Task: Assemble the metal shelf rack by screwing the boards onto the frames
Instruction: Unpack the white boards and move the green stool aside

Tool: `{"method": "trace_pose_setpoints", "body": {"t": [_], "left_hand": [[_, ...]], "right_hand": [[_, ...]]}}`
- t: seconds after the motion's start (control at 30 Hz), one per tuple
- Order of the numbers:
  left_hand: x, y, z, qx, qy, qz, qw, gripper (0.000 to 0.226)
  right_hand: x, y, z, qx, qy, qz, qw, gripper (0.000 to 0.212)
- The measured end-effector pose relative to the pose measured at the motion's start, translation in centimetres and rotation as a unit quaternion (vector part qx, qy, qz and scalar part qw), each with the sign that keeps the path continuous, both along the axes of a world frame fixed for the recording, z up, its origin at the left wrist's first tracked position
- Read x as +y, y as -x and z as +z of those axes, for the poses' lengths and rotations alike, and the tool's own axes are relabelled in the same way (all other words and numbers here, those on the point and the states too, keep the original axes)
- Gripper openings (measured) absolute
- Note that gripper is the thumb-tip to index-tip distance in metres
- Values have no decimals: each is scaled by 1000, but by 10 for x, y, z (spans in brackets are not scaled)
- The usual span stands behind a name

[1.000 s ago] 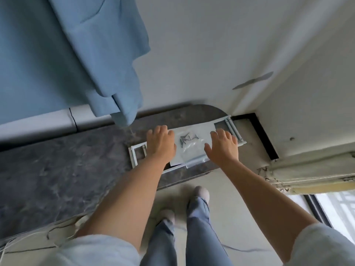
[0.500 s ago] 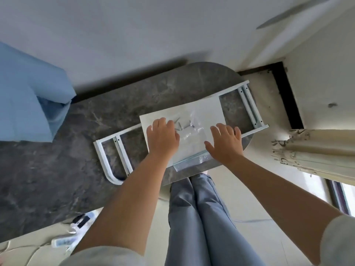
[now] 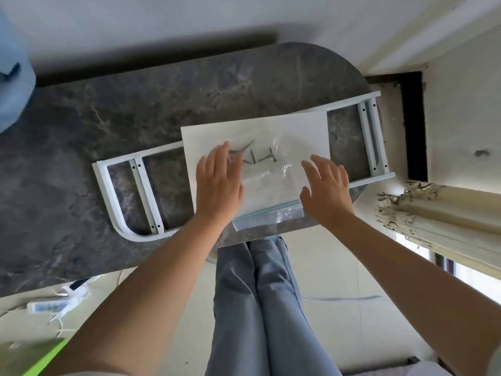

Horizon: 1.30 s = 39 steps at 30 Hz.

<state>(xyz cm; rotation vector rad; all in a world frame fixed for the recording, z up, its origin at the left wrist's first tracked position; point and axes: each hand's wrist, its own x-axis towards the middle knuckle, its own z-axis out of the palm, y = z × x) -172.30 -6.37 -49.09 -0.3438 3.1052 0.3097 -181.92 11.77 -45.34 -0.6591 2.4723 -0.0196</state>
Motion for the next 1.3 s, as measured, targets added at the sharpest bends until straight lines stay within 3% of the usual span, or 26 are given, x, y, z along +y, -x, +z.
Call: {"method": "trace_pose_setpoints", "body": {"t": [0.1,0.2,0.27,0.4,0.5,0.6,0.7,0.77,0.87,0.97,1.1,1.2,1.3], "left_hand": [[22,-24,-2,-1,-35,-150,988,37],[40,-46,-5,-107,-12,-227,968,67],[45,-49,-3,-174,-3,-194,965,80],[49,-38,1,-170,-15,-144,975,39],[36,-29,9,-155,-31,-127,979,29],[12,-27,19,-151,-69,-3,986,23],[-12,-29,27,-158,-88,115,977,2],[-21,-28,26,-195,-80,167,963,18],[-23,-28,25,-182,-90,194,960,27],[-20,-28,25,-185,-106,212,954,28],[-22,-27,33,-201,-122,222,946,29],[-24,-27,38,-199,-129,227,945,30],[-26,-30,45,-192,-133,229,945,29]], "right_hand": [[14,-4,5,-29,-18,49,998,58],[31,-7,3,-37,-43,69,996,62],[42,-9,-1,-24,-52,87,995,60],[52,-11,-10,18,-68,127,989,60],[53,-12,-16,55,-78,171,981,76],[46,-11,-20,72,-108,204,970,90],[33,-11,-26,108,-143,250,952,85],[24,-14,-31,88,-174,304,932,73],[12,-21,-30,80,-220,354,905,62],[6,-24,-31,147,-236,338,899,54],[3,-25,-42,187,-195,317,909,27],[1,-25,-37,174,-198,331,906,24],[5,-33,-25,97,-173,331,922,48]]}}
